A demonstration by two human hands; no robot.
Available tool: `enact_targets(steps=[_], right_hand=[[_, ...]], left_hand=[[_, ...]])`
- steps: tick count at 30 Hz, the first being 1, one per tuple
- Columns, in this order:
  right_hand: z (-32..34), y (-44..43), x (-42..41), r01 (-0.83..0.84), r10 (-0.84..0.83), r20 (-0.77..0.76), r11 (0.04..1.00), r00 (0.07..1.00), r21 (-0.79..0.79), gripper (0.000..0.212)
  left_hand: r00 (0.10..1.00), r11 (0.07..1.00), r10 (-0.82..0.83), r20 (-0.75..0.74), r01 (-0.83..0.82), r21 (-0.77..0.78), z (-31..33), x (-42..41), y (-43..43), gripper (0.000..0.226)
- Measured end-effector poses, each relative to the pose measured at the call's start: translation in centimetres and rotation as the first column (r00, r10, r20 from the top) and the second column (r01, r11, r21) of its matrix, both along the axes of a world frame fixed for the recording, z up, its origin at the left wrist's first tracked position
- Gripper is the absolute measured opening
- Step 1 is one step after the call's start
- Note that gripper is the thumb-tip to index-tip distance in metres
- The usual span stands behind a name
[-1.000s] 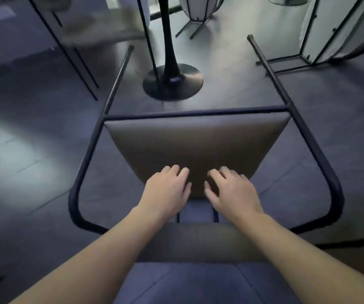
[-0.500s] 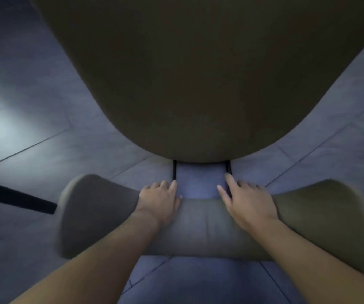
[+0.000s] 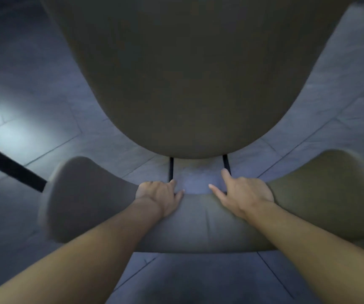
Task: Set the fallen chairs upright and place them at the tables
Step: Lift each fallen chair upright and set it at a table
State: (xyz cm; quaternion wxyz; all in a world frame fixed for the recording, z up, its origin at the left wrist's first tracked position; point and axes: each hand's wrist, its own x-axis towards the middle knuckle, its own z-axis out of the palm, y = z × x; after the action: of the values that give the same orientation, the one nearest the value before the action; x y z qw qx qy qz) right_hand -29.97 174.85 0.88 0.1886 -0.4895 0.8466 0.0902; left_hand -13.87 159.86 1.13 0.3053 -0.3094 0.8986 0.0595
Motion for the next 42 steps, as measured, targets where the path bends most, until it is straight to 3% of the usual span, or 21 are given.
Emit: enact_targets(steps=[4,8,14,18,22,24,27,29,31,33,35,38,42], right_hand=[[14.2,-1.3,-1.8,-0.017,0.009,0.105,0.997,0.994,0.076,0.07],[26.4,-5.5,-6.2,-0.056,0.039,0.14,0.992,0.989,0.116,0.071],[38.9,-16.4,-14.5,-0.13,0.076,0.185,0.945,0.98,0.299,0.079],[43.2,-24.2,-19.6,-0.117,0.085,0.129,0.956,0.988,0.268,0.079],[46.2,-30.3,-22.7,-0.068,0.043,0.11,0.968,0.993,0.24,0.083],[47.3,-32.2,-23.7,-0.037,0.018,0.1,0.98,0.995,0.194,0.081],[49.3,-33.9,-24.9,-0.118,0.115,0.046,0.991,0.992,0.059,0.051],[50.1,-34.4,-25.4,-0.128,0.13,0.048,0.991,0.99,-0.042,0.058],[49.8,-34.3,-25.8,-0.142,0.14,-0.023,0.981,0.99,-0.13,0.045],[48.5,-34.1,-26.1,-0.117,0.09,-0.117,0.96,0.989,-0.253,0.059],[47.0,-34.0,-25.9,-0.077,0.031,-0.118,0.912,0.993,-0.404,0.063],[46.7,-34.0,-26.1,-0.055,0.025,-0.073,0.893,0.997,-0.448,0.059],[48.2,-34.3,-26.5,-0.025,0.019,-0.019,0.91,1.0,-0.413,0.057]], left_hand=[[0.995,0.998,0.001,0.098,-0.008,0.069,14.1,-1.5,-1.1,0.058],[0.993,0.997,-0.04,0.107,0.033,0.07,27.0,-5.1,-5.0,0.07],[0.98,0.989,-0.046,0.191,0.018,0.145,38.9,-14.1,-15.3,0.078],[0.973,0.971,-0.024,0.231,-0.032,0.236,41.8,-20.0,-22.7,0.074],[0.985,0.97,0.044,0.165,-0.082,0.229,43.7,-24.3,-28.6,0.077],[0.993,0.974,0.066,0.1,-0.086,0.209,45.0,-25.7,-30.5,0.081],[0.994,0.983,0.108,-0.008,-0.105,0.152,46.9,-27.1,-32.3,0.08],[0.993,0.99,0.101,-0.06,-0.095,0.109,47.8,-27.8,-33.2,0.075],[0.992,0.994,0.077,-0.103,-0.068,0.085,48.0,-28.2,-33.4,0.072],[0.968,0.999,0.043,-0.246,-0.04,0.017,47.4,-28.1,-33.2,0.068],[0.904,0.993,0.035,-0.425,-0.079,-0.086,46.7,-27.9,-33.0,0.064],[0.853,0.981,0.045,-0.52,-0.136,-0.138,46.1,-27.9,-32.9,0.066],[0.859,0.981,0.056,-0.51,-0.141,-0.13,46.5,-28.2,-32.8,0.066]])
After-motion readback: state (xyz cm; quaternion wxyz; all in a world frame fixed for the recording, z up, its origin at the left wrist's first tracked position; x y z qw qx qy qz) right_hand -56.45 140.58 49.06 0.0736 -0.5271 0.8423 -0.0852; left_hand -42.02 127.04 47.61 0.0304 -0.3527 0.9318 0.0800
